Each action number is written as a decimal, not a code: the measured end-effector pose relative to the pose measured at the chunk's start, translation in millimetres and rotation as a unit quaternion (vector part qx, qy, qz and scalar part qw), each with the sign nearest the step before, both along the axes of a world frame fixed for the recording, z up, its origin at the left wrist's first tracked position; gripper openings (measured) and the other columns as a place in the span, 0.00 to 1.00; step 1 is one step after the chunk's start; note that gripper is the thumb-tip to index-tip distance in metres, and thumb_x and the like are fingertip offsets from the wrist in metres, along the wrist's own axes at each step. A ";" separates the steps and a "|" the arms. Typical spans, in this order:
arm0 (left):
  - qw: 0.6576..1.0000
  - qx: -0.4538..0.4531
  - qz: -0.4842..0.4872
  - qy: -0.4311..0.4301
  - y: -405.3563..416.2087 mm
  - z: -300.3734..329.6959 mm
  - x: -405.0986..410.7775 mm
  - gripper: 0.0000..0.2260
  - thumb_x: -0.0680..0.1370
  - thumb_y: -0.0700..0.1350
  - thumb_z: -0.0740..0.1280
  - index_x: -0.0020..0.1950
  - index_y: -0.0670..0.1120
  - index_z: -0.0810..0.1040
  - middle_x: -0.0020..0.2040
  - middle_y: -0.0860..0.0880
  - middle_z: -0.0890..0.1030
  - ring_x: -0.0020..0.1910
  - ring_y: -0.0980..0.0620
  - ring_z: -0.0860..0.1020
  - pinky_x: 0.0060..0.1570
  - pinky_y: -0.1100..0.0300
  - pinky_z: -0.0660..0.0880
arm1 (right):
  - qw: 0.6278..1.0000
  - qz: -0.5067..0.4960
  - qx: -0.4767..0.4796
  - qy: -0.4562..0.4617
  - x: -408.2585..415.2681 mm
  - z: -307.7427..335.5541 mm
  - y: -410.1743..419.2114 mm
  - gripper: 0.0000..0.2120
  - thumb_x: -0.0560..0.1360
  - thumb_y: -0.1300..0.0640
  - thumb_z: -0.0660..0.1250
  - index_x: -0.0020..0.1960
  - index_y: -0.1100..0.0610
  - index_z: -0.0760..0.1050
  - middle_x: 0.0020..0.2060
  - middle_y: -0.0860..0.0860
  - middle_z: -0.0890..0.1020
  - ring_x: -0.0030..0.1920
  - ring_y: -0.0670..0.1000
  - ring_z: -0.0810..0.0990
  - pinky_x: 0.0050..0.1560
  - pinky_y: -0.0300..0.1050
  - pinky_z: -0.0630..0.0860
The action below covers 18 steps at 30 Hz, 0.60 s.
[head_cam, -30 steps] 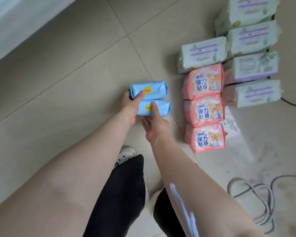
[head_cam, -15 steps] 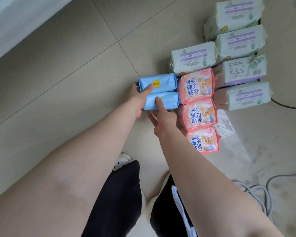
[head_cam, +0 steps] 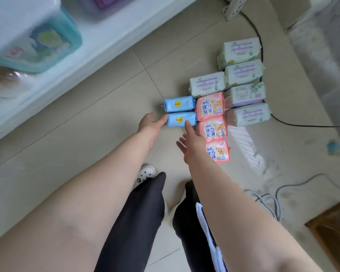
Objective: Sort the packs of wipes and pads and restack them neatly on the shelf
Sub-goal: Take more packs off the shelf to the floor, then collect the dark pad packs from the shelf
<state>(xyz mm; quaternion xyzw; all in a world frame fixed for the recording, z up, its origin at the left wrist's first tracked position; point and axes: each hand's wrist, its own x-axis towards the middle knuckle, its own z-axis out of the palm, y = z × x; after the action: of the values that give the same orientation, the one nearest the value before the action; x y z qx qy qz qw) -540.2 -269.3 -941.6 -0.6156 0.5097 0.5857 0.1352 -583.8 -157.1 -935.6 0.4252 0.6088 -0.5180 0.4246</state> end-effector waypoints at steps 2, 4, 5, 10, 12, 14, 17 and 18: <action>1.000 0.015 -0.005 0.007 0.2 53.9 9.6 0.26 0.76 0.52 0.69 0.72 0.48 0.67 0.66 0.45 0.75 0.58 0.48 0.76 0.65 0.52 0.71 | 1.000 0.017 0.000 0.022 -1.4 53.5 3.7 0.13 0.74 0.46 0.70 0.50 0.55 0.75 0.39 0.51 0.74 0.44 0.50 0.75 0.53 0.45 0.80; 0.999 0.005 -0.029 0.016 -1.0 112.7 21.5 0.23 0.77 0.48 0.69 0.71 0.46 0.69 0.64 0.44 0.76 0.57 0.47 0.76 0.64 0.54 0.72 | 0.997 0.059 -0.004 0.051 0.1 109.3 6.7 0.14 0.75 0.48 0.70 0.53 0.56 0.75 0.39 0.51 0.74 0.40 0.49 0.73 0.48 0.43 0.77; 0.999 -0.009 -0.049 0.023 -1.2 142.8 27.9 0.22 0.77 0.47 0.68 0.70 0.46 0.70 0.63 0.44 0.76 0.59 0.47 0.76 0.63 0.56 0.71 | 0.994 0.086 -0.002 0.068 2.2 138.8 8.5 0.16 0.75 0.48 0.70 0.58 0.57 0.75 0.41 0.51 0.76 0.40 0.49 0.73 0.46 0.42 0.76; 0.983 -0.072 -0.161 0.052 -4.6 282.1 56.4 0.19 0.76 0.42 0.69 0.67 0.44 0.73 0.61 0.44 0.78 0.57 0.48 0.77 0.53 0.60 0.71 | 0.904 0.362 0.044 0.223 11.9 283.0 17.6 0.23 0.75 0.49 0.69 0.67 0.56 0.73 0.57 0.51 0.79 0.51 0.50 0.77 0.44 0.38 0.69; 0.976 -0.083 -0.194 0.057 -5.4 331.4 73.1 0.20 0.75 0.39 0.70 0.66 0.43 0.73 0.61 0.41 0.77 0.53 0.49 0.76 0.56 0.59 0.71 | 0.845 0.465 0.039 0.262 20.2 332.5 21.3 0.24 0.75 0.49 0.69 0.68 0.55 0.72 0.60 0.54 0.79 0.55 0.52 0.78 0.48 0.39 0.68; 0.970 -0.099 -0.214 0.056 -5.5 374.3 93.0 0.22 0.74 0.37 0.71 0.67 0.42 0.73 0.62 0.40 0.76 0.51 0.51 0.75 0.56 0.60 0.71 | 0.779 0.552 0.040 0.294 30.4 375.3 24.4 0.24 0.75 0.48 0.69 0.69 0.54 0.71 0.62 0.53 0.78 0.57 0.53 0.79 0.48 0.40 0.69; 0.968 -0.135 -0.203 0.062 1.4 431.0 131.6 0.23 0.73 0.37 0.72 0.67 0.42 0.73 0.63 0.41 0.76 0.51 0.51 0.75 0.57 0.59 0.72 | 0.688 0.636 0.039 0.347 51.9 433.4 28.8 0.23 0.75 0.48 0.69 0.68 0.52 0.72 0.62 0.53 0.78 0.59 0.54 0.78 0.49 0.41 0.68; 0.966 -0.152 -0.198 0.064 4.7 448.0 144.8 0.24 0.73 0.37 0.72 0.67 0.42 0.73 0.62 0.42 0.77 0.52 0.50 0.75 0.57 0.60 0.71 | 0.660 0.655 0.038 0.366 60.4 450.3 29.9 0.23 0.75 0.48 0.69 0.68 0.51 0.72 0.61 0.53 0.78 0.59 0.54 0.77 0.50 0.42 0.69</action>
<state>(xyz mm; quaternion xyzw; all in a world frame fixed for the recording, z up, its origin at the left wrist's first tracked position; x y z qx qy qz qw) -395.4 -264.6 -493.6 -0.4769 0.7122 0.5008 0.1203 -523.4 -127.1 -485.3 -0.2911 0.8555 -0.1959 0.3808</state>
